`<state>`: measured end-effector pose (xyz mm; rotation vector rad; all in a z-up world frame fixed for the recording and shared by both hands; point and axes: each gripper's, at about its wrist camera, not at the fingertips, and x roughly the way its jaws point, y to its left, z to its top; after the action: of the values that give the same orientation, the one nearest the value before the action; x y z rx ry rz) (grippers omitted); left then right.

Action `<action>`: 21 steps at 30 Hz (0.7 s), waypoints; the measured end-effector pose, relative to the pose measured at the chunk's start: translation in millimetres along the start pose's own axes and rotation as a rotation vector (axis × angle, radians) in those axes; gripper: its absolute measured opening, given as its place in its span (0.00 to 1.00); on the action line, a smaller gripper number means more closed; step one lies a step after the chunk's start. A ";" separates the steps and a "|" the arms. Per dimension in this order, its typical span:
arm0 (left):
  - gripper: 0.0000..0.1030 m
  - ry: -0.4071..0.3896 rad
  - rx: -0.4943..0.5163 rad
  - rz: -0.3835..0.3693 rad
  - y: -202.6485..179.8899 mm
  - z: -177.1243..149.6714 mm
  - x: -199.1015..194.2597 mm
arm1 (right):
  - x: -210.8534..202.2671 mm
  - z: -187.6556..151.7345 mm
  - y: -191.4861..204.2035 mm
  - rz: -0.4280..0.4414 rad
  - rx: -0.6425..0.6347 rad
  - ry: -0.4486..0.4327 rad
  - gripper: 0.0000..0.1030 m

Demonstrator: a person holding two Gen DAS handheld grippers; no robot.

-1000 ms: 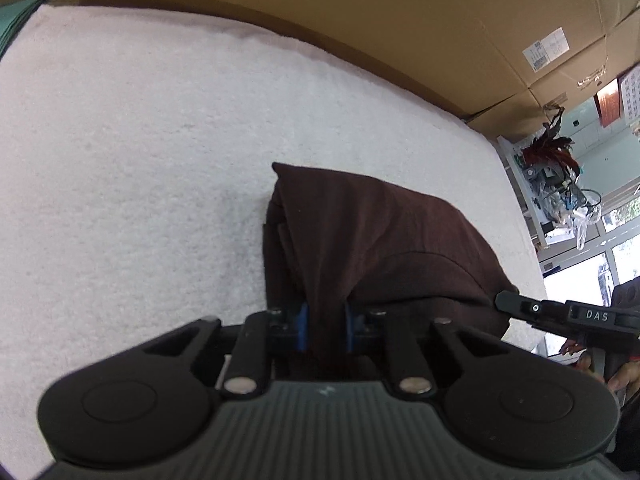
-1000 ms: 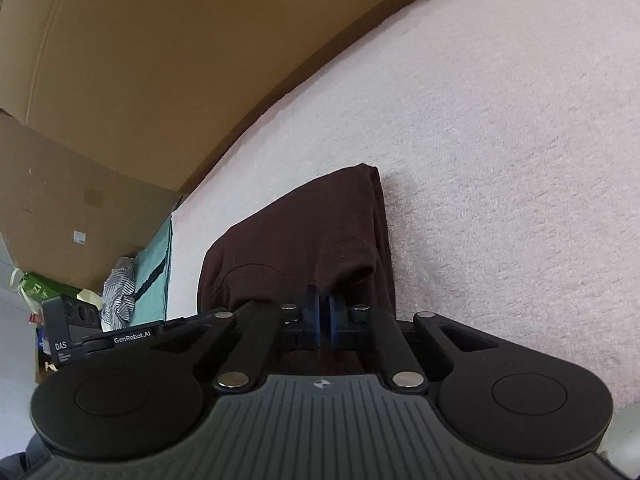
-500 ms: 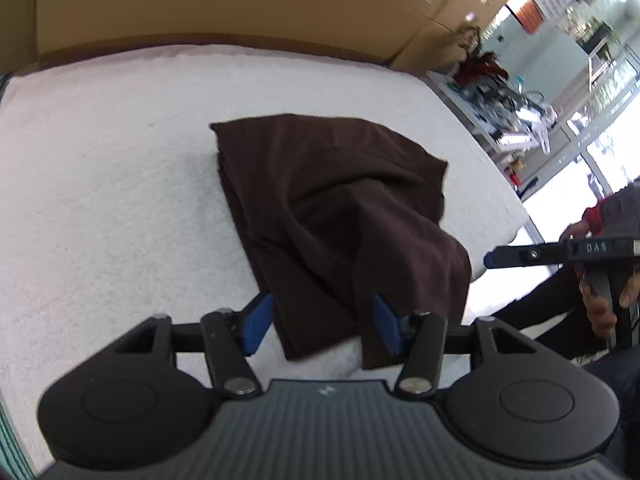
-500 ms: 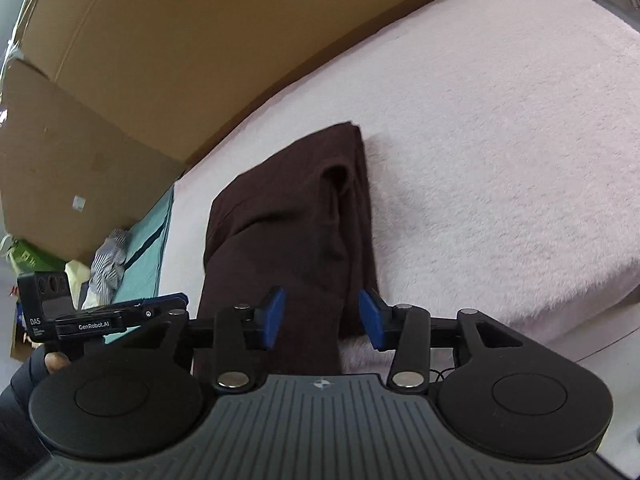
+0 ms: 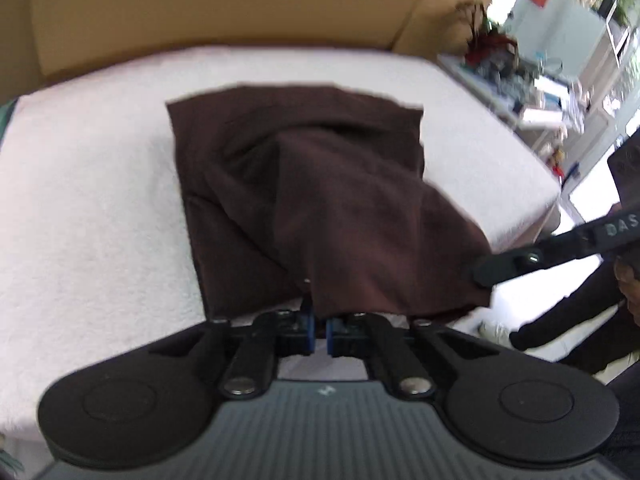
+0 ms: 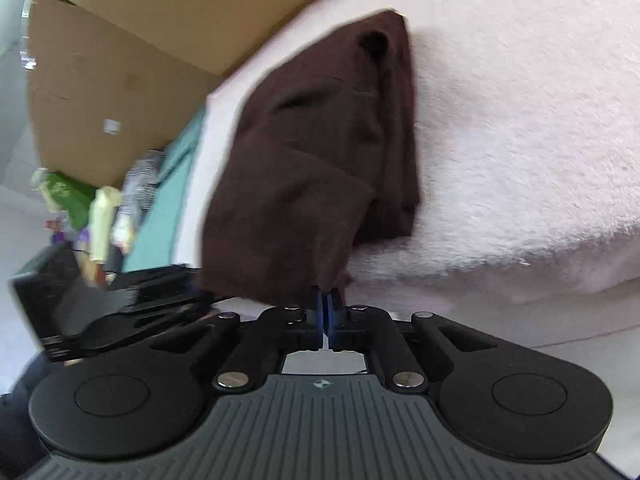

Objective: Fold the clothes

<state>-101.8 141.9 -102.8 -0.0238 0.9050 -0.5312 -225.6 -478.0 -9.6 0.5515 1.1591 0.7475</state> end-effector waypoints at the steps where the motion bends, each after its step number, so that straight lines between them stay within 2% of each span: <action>1: 0.00 -0.030 0.002 0.008 -2.0 -0.1 -17.0 | -10.8 -0.8 3.2 0.034 -0.004 -0.002 0.03; 4: 0.00 -0.062 0.063 0.065 -10.5 -3.6 -58.0 | -42.0 -3.7 11.0 0.117 -0.020 -0.004 0.03; 6: 0.00 -0.023 0.103 0.094 -13.1 -11.7 -59.6 | -52.5 -5.3 11.0 0.092 -0.047 0.012 0.03; 8: 0.00 0.049 0.102 0.100 -8.4 -25.3 -39.3 | -48.0 -7.3 2.6 0.051 -0.048 0.047 0.03; 11: 0.00 0.180 0.079 0.119 4.3 -51.1 0.9 | -19.1 -11.6 -13.6 -0.039 -0.063 0.120 0.03; 14: 0.00 0.275 0.040 0.147 19.4 -72.6 16.4 | 4.9 -15.6 -26.4 -0.115 -0.075 0.166 0.03; 16: 0.00 0.285 -0.036 0.156 34.8 -79.0 11.2 | 8.5 -16.4 -32.9 -0.125 -0.054 0.180 0.03; 18: 0.01 0.248 -0.128 0.152 48.3 -75.4 1.3 | 4.3 -18.6 -35.0 -0.140 -0.058 0.186 0.12; 19: 0.05 0.221 -0.178 0.141 54.6 -71.2 -3.7 | 0.4 -20.8 -34.4 -0.155 -0.077 0.185 0.16; 20: 0.16 0.192 -0.230 0.112 60.0 -65.9 -7.3 | -3.4 -23.0 -33.8 -0.170 -0.095 0.183 0.30; 21: 0.38 0.160 -0.280 0.072 64.6 -60.1 -9.3 | -5.4 -21.9 -34.1 -0.174 -0.094 0.175 0.37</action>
<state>-123.9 214.3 -148.9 -0.2043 1.1275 -0.3390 -239.5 -503.8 -38.1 0.3060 1.3089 0.7062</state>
